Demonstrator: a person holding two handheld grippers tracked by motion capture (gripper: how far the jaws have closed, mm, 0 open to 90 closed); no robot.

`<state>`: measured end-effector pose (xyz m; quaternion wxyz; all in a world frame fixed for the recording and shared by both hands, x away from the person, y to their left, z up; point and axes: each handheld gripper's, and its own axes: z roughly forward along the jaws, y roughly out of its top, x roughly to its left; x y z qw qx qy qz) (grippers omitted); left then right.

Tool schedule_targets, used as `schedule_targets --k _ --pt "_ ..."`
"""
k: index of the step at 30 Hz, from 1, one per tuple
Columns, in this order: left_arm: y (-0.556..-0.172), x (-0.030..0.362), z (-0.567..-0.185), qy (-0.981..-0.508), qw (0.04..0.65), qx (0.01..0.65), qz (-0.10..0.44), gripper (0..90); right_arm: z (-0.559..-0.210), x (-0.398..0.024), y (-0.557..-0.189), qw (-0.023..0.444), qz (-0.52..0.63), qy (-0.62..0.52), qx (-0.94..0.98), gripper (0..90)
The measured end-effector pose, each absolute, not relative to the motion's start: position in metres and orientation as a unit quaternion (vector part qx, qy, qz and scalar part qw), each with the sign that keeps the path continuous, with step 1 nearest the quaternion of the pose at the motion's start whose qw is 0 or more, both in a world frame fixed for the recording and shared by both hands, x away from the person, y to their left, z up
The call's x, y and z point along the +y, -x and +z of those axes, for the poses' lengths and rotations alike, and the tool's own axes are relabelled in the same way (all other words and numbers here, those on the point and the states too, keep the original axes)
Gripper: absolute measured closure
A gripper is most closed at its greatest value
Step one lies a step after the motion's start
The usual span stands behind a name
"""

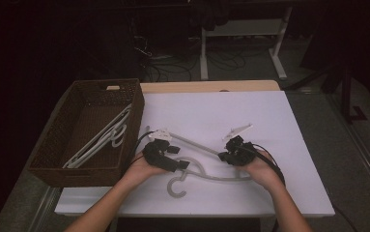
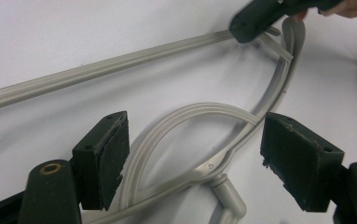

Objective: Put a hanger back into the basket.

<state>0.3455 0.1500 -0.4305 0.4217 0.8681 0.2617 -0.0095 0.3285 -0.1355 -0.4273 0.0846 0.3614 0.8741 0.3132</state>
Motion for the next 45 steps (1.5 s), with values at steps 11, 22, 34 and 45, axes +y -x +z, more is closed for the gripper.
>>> schedule_targets --k 11,22,34,45 --pt "-0.346 0.153 -0.430 -0.867 0.423 0.265 -0.007 24.1 -0.442 -0.148 -0.315 0.093 0.262 -0.377 0.883 89.3" --pt "-0.347 0.152 -0.429 -0.867 0.423 0.263 -0.008 24.1 -0.441 -0.173 -0.342 0.140 0.235 -0.416 0.867 89.3" --pt "-0.348 0.148 -0.430 -0.869 0.421 0.260 -0.008 24.1 -0.445 -0.197 -0.396 0.164 0.232 -0.469 0.836 89.3" --pt "-0.364 0.136 -0.428 -0.874 0.415 0.253 0.016 28.2 -0.428 -0.209 -0.379 0.139 0.313 -0.469 0.814 83.9"
